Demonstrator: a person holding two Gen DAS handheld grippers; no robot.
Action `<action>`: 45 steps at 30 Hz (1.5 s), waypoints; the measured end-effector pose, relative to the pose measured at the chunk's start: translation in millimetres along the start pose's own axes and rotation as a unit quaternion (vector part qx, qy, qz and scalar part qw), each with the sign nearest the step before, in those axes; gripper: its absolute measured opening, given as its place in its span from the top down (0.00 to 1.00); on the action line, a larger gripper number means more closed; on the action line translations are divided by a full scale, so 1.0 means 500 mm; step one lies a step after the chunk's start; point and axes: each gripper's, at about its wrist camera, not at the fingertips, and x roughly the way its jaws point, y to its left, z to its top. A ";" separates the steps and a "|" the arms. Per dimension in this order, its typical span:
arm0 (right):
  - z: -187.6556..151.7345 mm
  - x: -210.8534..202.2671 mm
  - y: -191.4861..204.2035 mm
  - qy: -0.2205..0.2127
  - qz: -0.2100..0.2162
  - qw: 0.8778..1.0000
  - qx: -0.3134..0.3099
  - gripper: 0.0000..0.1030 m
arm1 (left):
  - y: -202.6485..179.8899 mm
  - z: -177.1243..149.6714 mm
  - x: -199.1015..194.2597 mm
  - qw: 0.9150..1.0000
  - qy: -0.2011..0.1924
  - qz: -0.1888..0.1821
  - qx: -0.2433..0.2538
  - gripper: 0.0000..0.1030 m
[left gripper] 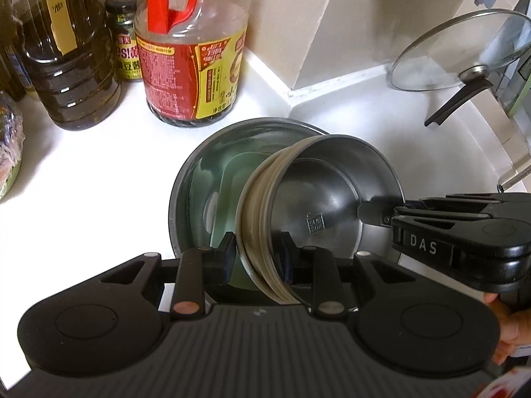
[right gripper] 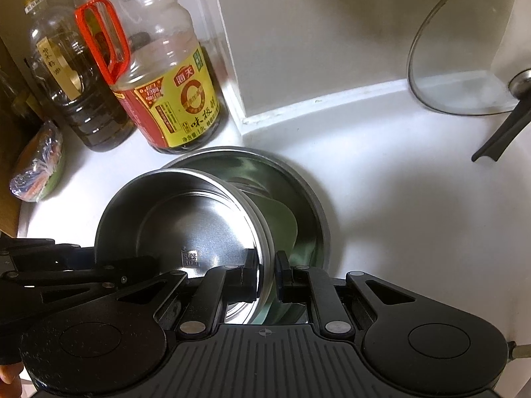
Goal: Organize plates and bowls
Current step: 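Lower the stack onto the green plate inside the steel basin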
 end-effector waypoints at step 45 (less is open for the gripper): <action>0.023 0.007 -0.004 -0.015 0.008 1.000 -0.023 0.90 | -0.017 0.040 -0.002 0.995 -0.051 0.025 0.087 0.91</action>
